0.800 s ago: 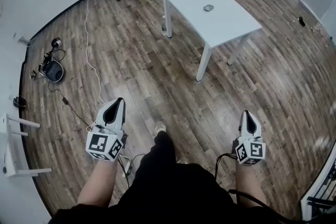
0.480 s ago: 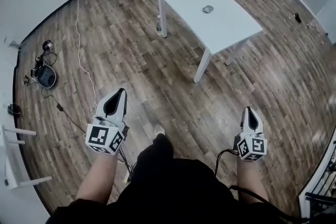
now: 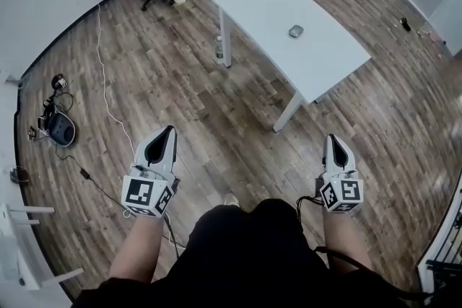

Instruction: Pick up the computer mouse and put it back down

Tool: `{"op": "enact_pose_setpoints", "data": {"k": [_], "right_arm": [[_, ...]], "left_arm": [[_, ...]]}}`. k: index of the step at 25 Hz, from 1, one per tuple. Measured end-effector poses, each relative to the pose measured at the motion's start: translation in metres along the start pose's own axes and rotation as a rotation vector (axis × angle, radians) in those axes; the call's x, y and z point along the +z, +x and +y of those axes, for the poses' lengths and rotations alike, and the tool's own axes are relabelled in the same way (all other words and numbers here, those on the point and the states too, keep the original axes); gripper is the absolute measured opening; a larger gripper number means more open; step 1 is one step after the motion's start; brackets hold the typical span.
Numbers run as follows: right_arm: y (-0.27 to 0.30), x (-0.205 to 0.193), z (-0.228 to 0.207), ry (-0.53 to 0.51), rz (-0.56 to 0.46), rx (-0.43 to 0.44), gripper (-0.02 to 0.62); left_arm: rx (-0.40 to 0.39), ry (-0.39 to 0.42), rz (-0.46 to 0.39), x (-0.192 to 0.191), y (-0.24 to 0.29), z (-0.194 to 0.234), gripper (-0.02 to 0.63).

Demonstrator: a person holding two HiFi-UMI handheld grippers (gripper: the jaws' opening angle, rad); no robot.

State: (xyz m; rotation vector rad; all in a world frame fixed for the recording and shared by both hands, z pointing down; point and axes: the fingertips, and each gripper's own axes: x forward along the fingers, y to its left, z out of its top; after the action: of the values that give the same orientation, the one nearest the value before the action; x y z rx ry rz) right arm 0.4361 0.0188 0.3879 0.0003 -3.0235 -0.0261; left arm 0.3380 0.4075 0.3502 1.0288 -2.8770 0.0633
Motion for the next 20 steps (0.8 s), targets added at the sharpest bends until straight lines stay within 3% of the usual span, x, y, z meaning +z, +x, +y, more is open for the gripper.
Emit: {"op": "enact_pose_setpoints", "data": {"k": [5,10,15,20], "right_arm": [[0.025,-0.005,0.009,-0.013,0.026,-0.003,0.002],[0.057,-0.014,-0.01,-0.016,0.058,-0.031,0.002],[0.127,-0.02,-0.008,-0.026,0.058,0.004,0.002],[0.201,-0.009,-0.005,-0.014,0.052,0.044,0.002]], "left_arm": [[-0.001,-0.019,-0.002,-0.004,0.028,0.024,0.002],[-0.014,0.053,-0.013,0.002,0.051,0.032,0.002],[0.07,0.01,0.001,-0.004,0.08,0.077,0.002],[0.103,0.011,0.028,0.002,0.124,0.116,0.002]]}}
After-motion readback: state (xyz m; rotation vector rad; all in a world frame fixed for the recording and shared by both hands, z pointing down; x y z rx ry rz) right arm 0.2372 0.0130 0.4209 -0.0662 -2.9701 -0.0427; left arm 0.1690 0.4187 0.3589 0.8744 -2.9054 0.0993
